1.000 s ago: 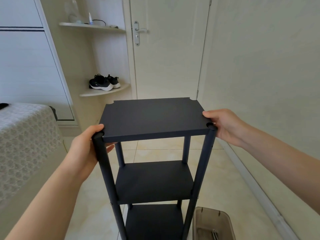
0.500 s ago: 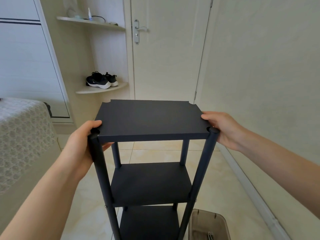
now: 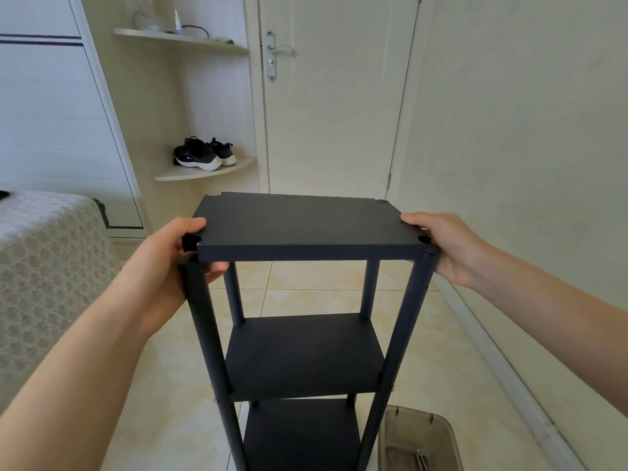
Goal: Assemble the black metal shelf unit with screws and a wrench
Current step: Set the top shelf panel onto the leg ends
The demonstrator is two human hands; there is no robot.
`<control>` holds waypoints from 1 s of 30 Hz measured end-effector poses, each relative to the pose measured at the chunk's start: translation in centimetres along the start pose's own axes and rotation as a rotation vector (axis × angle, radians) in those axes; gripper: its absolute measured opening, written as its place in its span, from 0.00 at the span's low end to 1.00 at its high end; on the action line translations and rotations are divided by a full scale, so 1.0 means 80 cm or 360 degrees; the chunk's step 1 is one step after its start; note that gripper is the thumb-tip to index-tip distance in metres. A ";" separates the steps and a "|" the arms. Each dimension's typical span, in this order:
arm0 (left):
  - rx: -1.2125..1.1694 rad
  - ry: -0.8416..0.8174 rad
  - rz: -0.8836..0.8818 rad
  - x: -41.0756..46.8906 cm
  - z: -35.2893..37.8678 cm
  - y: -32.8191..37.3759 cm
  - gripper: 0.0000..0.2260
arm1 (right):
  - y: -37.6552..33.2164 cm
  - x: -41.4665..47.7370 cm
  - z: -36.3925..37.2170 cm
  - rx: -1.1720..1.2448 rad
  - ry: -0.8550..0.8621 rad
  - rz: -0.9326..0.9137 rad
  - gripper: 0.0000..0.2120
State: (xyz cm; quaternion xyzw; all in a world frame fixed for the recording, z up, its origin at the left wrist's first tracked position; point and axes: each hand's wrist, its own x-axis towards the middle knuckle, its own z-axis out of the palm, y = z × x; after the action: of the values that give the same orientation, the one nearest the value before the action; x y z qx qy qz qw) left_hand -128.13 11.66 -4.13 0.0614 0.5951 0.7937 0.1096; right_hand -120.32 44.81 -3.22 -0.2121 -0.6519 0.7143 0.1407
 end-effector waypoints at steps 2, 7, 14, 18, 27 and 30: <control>0.0006 0.0008 -0.0022 0.000 0.000 -0.002 0.11 | 0.004 -0.001 0.000 0.0009 -0.0034 0.0048 0.12; 0.0030 -0.0064 -0.0021 0.003 -0.004 -0.003 0.12 | 0.006 0.000 -0.001 0.0039 -0.0029 0.0078 0.10; 0.0033 -0.0148 -0.0041 0.009 -0.008 -0.004 0.12 | 0.004 0.004 0.003 0.0027 -0.0026 0.0104 0.10; 0.0129 -0.0191 -0.0074 0.012 -0.012 -0.002 0.12 | 0.003 0.005 0.004 -0.0006 -0.0093 0.0168 0.12; 0.0074 -0.0131 -0.0214 0.036 -0.019 0.002 0.18 | 0.002 0.008 0.005 0.0008 -0.0057 0.0141 0.10; 0.0265 0.0215 -0.0007 0.058 -0.016 0.000 0.14 | 0.002 0.009 0.006 0.0012 -0.0033 0.0140 0.10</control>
State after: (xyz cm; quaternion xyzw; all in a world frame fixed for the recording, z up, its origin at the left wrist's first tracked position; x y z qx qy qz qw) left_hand -132.89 11.59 -4.68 0.0153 0.6652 0.7436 0.0653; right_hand -121.18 44.72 -3.43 -0.2327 -0.6408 0.7243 0.1033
